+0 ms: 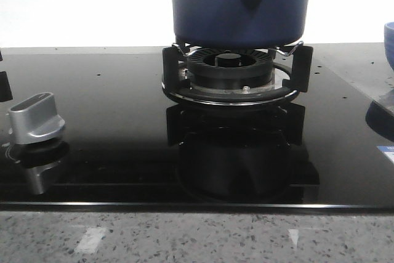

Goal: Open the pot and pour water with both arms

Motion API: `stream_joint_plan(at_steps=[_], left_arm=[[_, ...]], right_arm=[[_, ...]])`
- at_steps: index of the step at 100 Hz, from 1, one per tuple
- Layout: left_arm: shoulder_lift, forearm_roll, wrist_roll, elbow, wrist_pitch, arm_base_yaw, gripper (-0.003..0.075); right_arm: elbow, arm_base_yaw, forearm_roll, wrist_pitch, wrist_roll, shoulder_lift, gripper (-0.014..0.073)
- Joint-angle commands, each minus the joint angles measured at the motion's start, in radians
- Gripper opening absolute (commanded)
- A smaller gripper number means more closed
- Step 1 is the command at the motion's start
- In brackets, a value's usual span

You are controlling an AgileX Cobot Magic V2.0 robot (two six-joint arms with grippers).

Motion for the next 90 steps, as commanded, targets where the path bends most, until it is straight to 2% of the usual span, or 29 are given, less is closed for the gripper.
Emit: stream_joint_plan(at_steps=[1,33,41,58,67,74,83,90], left_arm=[[0.007,0.004,-0.006,-0.026,-0.083,0.003,-0.002],[0.007,0.011,-0.006,-0.026,-0.083,0.003,-0.002],[0.007,0.134,-0.001,-0.025,-0.081,0.003,-0.002],[0.007,0.198,-0.001,0.007,-0.088,0.003,-0.002],[-0.002,0.29,-0.01,0.038,-0.093,0.015,-0.002],[-0.03,0.373,-0.04,0.084,-0.156,0.047,-0.002],[-0.074,0.539,-0.158,0.175,-0.335,0.117,-0.002],[-0.111,0.562,-0.25,0.241,-0.43,0.19,-0.002]], right_arm=[[-0.023,0.005,0.005,-0.084,-0.012,0.007,-0.007],[-0.023,0.005,0.005,-0.084,-0.012,0.007,-0.007],[-0.023,0.005,0.005,-0.084,-0.012,0.007,-0.007],[-0.023,0.005,0.005,-0.084,-0.012,0.007,-0.007],[-0.023,0.005,0.005,-0.084,-0.012,0.007,-0.007],[-0.023,0.005,0.005,-0.084,-0.012,0.007,-0.007],[-0.023,0.005,0.005,-0.084,-0.012,0.007,-0.007],[-0.023,0.005,0.005,-0.084,-0.012,0.007,-0.007]])
